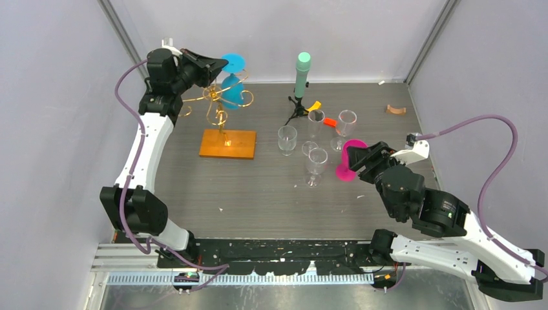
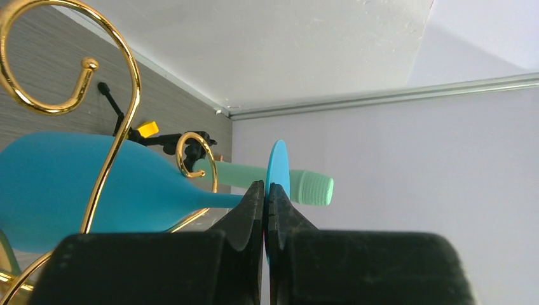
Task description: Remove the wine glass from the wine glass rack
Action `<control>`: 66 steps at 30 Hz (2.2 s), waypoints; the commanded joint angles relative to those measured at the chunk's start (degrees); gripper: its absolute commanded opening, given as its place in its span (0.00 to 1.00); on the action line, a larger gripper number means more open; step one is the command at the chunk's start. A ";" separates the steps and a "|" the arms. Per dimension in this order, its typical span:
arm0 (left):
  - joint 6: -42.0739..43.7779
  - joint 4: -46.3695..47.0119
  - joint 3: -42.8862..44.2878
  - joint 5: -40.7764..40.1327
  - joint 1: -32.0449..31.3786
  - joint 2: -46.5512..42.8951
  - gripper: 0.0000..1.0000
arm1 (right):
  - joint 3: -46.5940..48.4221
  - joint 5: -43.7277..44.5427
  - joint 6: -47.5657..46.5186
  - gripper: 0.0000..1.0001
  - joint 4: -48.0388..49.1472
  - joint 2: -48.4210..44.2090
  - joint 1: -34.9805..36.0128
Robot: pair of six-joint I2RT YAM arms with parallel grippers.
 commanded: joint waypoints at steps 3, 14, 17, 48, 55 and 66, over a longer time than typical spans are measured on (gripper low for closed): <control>-1.20 6.72 -0.49 -3.18 1.61 -0.83 0.00 | -0.33 2.82 1.04 0.59 1.83 -0.72 0.23; -3.31 14.90 -7.00 -7.42 1.76 -2.33 0.00 | -0.52 3.21 0.83 0.58 1.90 -0.97 0.23; -4.44 18.67 -10.09 -9.26 1.69 -3.53 0.00 | -0.61 3.39 0.80 0.58 1.85 -1.19 0.23; -11.76 61.77 -0.01 11.16 1.05 7.49 0.00 | -4.10 -12.08 -9.92 0.83 14.18 -3.40 0.23; -26.76 69.50 -1.31 13.55 0.76 4.48 0.00 | -4.03 -23.04 -13.09 0.88 22.89 -0.34 0.21; -50.43 72.63 -17.31 17.96 -1.31 -8.45 0.00 | -3.99 -28.63 -11.90 0.91 42.93 5.34 0.18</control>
